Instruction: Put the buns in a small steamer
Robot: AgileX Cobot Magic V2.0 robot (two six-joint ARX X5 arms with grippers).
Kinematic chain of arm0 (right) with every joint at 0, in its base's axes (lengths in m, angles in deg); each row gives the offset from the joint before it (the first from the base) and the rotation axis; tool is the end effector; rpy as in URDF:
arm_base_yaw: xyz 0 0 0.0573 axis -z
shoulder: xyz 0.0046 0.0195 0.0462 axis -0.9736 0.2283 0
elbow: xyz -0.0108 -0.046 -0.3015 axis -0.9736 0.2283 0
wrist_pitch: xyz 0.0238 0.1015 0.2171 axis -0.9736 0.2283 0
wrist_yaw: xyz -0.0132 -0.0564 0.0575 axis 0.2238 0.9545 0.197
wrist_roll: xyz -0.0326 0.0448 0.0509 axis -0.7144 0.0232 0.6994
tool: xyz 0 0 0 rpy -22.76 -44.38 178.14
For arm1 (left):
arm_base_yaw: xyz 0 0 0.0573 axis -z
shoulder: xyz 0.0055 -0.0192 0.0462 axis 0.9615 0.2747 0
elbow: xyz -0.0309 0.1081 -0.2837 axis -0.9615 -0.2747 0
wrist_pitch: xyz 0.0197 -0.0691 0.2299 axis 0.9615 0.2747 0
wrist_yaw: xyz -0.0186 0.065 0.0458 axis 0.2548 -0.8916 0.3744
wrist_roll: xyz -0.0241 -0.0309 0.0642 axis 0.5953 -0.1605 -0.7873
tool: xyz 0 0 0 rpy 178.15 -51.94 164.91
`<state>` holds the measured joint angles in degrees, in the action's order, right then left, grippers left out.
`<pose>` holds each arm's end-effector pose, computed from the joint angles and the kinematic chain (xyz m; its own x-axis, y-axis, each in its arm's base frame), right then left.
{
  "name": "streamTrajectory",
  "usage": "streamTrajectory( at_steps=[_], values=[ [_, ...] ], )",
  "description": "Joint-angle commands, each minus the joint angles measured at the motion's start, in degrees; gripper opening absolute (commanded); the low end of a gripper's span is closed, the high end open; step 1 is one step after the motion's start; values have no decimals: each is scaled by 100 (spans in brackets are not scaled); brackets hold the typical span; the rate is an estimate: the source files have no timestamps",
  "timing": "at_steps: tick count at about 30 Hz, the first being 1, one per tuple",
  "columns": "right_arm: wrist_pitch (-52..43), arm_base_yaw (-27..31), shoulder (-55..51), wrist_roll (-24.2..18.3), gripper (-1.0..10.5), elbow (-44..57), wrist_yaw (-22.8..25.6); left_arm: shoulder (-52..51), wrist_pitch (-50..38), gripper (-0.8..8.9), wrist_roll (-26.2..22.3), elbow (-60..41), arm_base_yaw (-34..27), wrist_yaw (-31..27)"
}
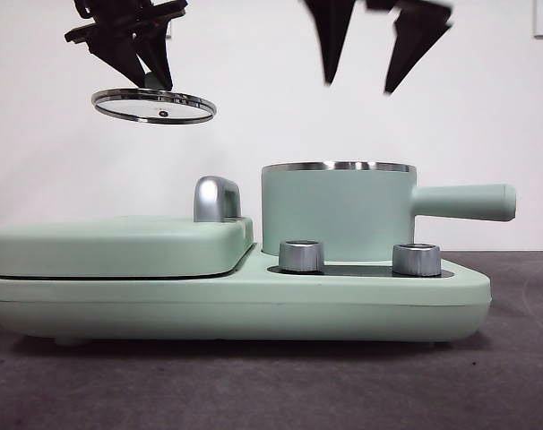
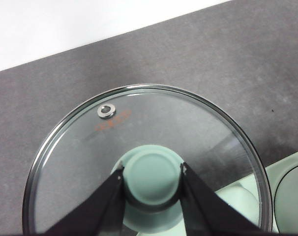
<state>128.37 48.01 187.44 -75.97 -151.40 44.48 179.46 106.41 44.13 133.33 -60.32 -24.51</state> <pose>0.3294 0.1810 0.3967 0.3971 0.2185 -0.8914 -0.3790 0.9236 0.0575 0.4275 -0.1125 0.4131 0.7014 -0.3037 -0.6448 0.4010 0.9161 0.0048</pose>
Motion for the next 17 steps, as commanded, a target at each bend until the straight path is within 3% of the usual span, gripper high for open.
streamTrajectory(
  at_steps=[1,9,14,17],
  values=[
    [452,-114,-588,-44,413,479,7,103,-114,16,9,234,22,17],
    [337,-151,-2538,-44,413,2511,-4,103,-28,16,44,232,214,17],
    [-833,-151,-4004,7,413,3985,-393,103,68,16,68,232,531,17],
    [-1410,-151,-4878,267,413,4839,-479,103,122,16,87,234,782,17]
  ],
)
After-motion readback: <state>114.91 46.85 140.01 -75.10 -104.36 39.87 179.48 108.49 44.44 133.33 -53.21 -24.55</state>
